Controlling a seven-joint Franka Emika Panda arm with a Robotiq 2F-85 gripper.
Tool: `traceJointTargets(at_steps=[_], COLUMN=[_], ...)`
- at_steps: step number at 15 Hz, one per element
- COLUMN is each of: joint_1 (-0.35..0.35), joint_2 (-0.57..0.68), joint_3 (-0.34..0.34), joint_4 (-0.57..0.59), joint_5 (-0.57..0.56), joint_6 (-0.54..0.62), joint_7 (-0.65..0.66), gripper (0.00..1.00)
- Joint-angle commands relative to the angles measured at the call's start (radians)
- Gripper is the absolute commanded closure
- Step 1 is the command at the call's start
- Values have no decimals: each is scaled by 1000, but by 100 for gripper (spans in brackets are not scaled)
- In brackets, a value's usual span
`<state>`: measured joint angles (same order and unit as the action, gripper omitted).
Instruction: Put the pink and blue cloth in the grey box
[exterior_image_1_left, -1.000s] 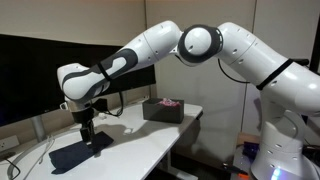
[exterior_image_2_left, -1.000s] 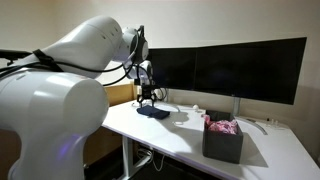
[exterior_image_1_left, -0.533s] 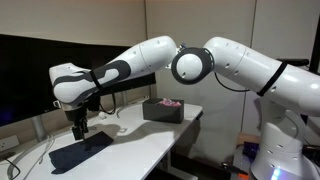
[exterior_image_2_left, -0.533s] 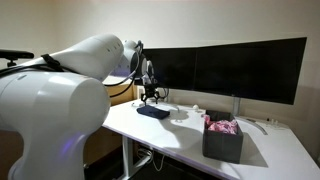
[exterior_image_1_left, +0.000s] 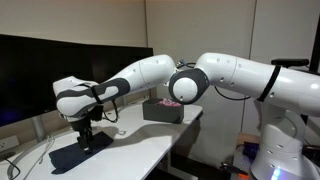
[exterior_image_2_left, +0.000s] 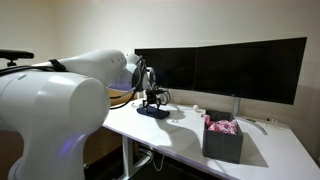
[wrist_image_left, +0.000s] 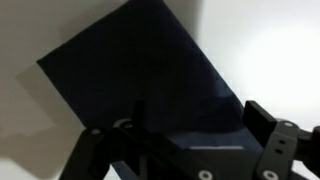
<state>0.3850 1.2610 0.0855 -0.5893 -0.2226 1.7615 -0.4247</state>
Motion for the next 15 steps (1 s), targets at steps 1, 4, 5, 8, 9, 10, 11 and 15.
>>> traceJointTargets(at_steps=[1,4,5,8,9,10,11,15], joint_1=[8,8,6,4,-5,-5,-5,-3], joint_2=[85,129,138,159,108,109,109,102], joint_3=[-10,-16,-18,-21,-1,-2,0,8], joint_4=[119,176,194,236,143,145,145,141], joint_5=[18,22,26,38,23,22,23,23], joint_6=[-59,-97,-108,-149,-115,-119,-121,-145], joint_7=[3,-4,-7,-13,-3,-4,-6,-11], gripper=[14,41,46,65,72,77,84,90])
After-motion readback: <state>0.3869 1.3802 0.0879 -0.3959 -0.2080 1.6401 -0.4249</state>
